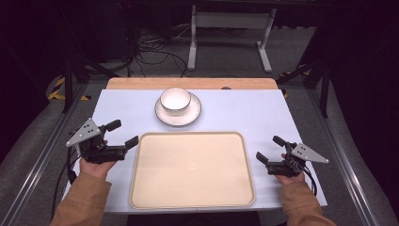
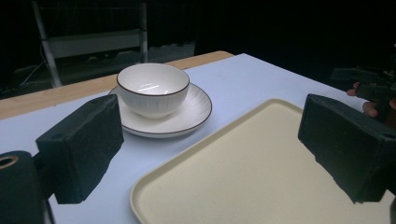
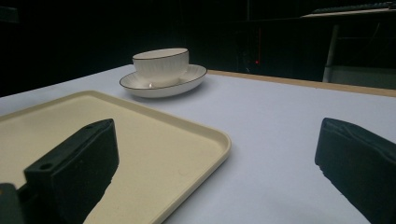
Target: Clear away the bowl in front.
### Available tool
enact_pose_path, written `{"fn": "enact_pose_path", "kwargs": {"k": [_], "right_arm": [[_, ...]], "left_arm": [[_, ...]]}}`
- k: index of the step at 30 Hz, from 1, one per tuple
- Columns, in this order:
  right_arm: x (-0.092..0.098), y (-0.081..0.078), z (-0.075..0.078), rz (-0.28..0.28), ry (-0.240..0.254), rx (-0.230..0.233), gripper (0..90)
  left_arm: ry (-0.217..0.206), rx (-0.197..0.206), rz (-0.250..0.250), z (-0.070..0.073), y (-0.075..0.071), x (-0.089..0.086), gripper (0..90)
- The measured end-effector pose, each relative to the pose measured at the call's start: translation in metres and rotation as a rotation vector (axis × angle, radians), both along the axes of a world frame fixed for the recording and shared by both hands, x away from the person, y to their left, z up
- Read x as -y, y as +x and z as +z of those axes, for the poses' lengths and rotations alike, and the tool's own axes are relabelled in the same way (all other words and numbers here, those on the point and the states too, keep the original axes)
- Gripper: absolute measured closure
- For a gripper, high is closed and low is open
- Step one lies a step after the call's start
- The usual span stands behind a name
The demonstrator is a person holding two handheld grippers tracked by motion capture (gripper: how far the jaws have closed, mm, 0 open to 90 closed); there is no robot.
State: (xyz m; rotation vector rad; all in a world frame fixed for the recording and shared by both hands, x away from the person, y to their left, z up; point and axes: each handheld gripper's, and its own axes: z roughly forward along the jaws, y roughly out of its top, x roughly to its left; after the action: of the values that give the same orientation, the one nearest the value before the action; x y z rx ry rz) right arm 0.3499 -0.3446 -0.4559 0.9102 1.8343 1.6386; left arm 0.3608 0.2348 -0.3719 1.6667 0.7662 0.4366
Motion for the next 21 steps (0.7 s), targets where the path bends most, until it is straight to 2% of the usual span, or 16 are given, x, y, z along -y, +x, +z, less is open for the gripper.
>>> {"fn": "enact_pose_path", "kwargs": {"k": [9, 21], "right_arm": [[0.001, 0.0, 0.0, -0.001, 0.003, -0.004, 0.2], [0.002, 0.0, -0.001, -0.011, 0.007, 0.0, 0.2]], "left_arm": [[-0.013, 0.004, -0.027, 0.006, 0.026, 0.016, 5.4], [0.002, 0.01, -0.073, 0.021, 0.059, 0.039, 8.5]]}}
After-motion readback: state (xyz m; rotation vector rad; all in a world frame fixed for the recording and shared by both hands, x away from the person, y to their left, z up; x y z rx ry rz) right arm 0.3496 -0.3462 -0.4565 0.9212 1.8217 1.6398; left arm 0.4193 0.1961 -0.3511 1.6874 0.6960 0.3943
